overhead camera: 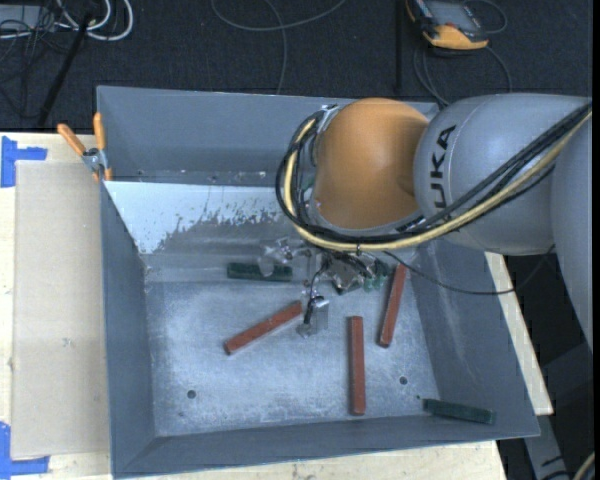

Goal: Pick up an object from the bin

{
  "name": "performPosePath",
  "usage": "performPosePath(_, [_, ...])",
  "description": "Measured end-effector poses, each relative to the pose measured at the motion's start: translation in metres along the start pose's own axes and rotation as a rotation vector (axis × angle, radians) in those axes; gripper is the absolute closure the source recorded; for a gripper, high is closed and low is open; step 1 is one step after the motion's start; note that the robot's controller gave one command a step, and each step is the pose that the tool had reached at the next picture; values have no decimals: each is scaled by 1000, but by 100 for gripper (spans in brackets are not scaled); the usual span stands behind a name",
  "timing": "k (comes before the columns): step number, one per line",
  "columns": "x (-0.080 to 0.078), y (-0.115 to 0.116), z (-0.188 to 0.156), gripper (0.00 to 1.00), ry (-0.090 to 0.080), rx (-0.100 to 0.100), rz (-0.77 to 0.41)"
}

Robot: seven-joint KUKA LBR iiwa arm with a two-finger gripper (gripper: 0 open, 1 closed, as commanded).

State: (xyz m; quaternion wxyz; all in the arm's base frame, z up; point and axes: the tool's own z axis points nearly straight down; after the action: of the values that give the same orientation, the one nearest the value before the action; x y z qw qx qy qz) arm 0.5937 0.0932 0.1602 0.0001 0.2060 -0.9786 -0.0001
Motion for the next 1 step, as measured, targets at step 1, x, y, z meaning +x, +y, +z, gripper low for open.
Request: performPosePath(1, [-7, 16, 94, 0, 6, -3, -168])
